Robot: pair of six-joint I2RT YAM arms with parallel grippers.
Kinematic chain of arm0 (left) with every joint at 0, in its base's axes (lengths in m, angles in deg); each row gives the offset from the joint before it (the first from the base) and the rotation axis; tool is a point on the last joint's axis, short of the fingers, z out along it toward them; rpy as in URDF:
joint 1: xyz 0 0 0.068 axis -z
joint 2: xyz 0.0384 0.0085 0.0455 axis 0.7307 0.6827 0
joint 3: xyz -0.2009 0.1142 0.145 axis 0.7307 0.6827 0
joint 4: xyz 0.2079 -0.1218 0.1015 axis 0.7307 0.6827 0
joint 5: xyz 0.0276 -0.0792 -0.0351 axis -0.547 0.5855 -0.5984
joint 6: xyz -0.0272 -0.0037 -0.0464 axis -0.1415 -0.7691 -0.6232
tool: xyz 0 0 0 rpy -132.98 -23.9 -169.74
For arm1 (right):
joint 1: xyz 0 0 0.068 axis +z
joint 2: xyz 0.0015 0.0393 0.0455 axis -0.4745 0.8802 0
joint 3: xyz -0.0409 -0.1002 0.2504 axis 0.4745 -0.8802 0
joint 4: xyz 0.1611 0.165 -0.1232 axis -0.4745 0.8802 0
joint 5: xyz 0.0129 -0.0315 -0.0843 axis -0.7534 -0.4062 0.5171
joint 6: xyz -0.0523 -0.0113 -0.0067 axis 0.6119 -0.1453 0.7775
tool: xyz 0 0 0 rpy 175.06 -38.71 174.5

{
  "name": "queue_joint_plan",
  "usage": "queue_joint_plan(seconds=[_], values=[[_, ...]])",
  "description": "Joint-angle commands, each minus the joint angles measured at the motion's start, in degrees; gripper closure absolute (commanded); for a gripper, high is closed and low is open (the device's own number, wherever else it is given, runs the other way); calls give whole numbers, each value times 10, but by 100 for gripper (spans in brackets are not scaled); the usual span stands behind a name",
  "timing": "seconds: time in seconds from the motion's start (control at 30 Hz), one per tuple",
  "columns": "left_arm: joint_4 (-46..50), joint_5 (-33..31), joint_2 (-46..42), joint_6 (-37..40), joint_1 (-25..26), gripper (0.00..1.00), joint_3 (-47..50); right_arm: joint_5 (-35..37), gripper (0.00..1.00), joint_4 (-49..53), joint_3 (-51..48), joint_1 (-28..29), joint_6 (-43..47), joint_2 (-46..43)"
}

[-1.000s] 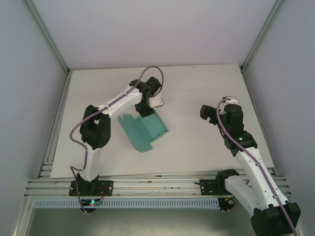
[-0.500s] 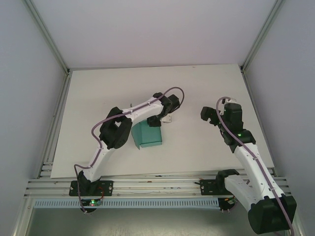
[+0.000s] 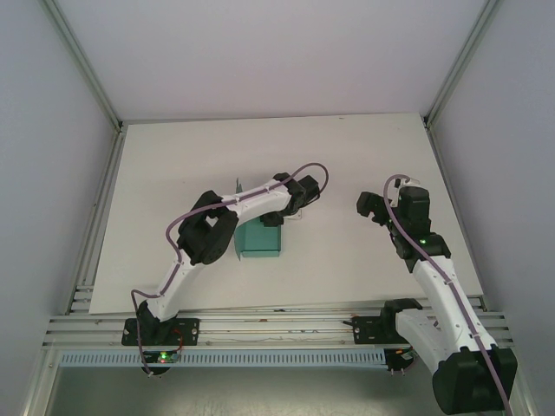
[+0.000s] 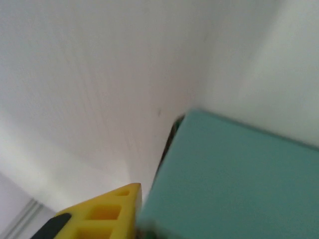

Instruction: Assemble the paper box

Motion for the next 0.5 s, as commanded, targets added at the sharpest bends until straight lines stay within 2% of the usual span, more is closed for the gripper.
queue_joint_plan(seconds=[0.0, 0.13, 0.33, 0.4, 0.43, 0.47], values=[[-32, 27, 10, -8, 1, 65, 4, -19, 2, -16, -7, -6, 5, -9], [-31, 9, -20, 20, 1, 58, 11, -27, 2, -17, -8, -6, 9, -12], [-5, 25, -62, 22, 1, 38, 14, -43, 2, -7, -4, -6, 18, -18], [4, 37, -77, 20, 1, 17, 20, -45, 2, -9, -5, -7, 19, -20], [8, 45, -86, 20, 1, 2, 25, -48, 2, -10, -5, -7, 20, -20], [9, 51, -94, 21, 1, 0, 30, -51, 2, -10, -5, -7, 21, -18]])
